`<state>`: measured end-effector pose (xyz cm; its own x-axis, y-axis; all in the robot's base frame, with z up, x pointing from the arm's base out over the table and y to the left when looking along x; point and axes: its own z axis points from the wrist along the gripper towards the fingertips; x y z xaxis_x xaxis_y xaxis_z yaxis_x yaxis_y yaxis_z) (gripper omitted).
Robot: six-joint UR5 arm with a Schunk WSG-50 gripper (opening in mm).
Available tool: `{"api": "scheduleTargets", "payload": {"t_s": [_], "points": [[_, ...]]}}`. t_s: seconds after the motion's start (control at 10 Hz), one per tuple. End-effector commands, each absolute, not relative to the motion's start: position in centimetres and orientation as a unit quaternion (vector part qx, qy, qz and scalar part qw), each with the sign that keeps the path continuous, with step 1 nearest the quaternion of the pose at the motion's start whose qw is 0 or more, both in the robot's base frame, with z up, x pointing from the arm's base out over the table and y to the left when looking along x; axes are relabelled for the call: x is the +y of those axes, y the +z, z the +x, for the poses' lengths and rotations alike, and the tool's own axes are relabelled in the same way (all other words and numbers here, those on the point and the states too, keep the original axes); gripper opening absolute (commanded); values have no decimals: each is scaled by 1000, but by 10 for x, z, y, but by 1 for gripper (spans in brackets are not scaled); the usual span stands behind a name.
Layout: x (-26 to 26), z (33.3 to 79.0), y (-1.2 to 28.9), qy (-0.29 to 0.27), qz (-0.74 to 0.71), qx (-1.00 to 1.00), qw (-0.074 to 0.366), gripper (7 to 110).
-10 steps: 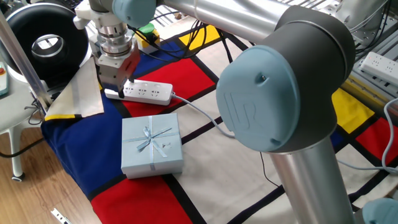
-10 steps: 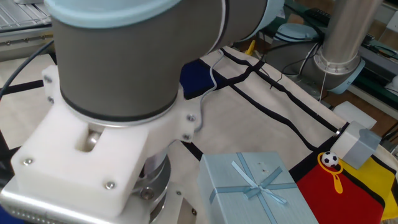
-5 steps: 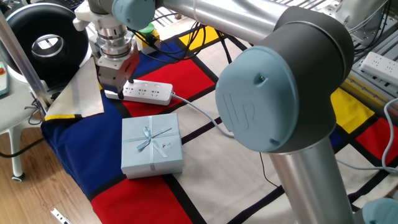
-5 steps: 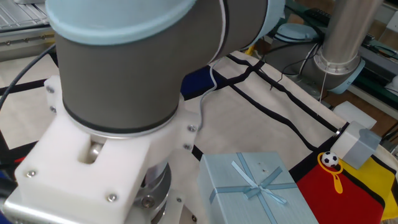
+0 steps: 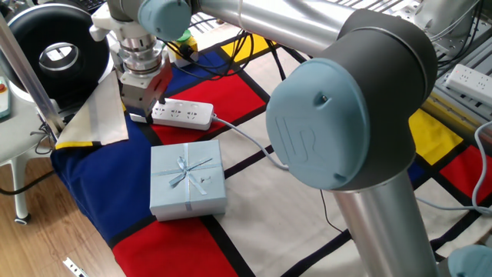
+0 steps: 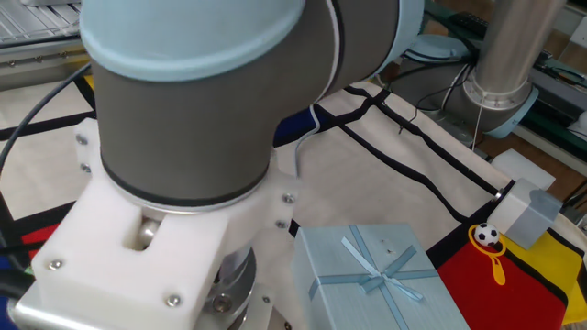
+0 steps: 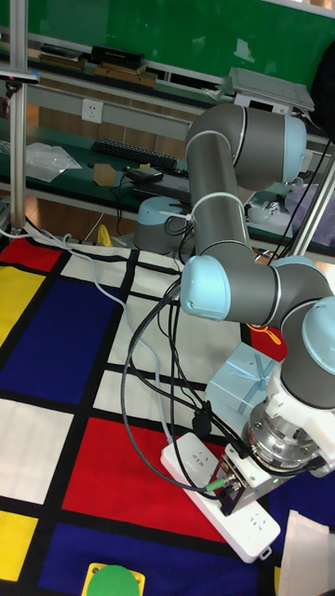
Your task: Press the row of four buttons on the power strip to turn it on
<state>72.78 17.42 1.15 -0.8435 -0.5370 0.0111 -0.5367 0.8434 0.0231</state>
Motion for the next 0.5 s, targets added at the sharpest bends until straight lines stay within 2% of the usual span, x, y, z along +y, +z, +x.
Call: {"api": "scheduleTargets", "payload": {"t_s": [0.0,0.2,0.4], "points": [[170,719,38,-25,284,-958,17,66],[173,717,48,-43,284,-958,15,66],[180,725,44,-56,285,-957,8,66]]}}
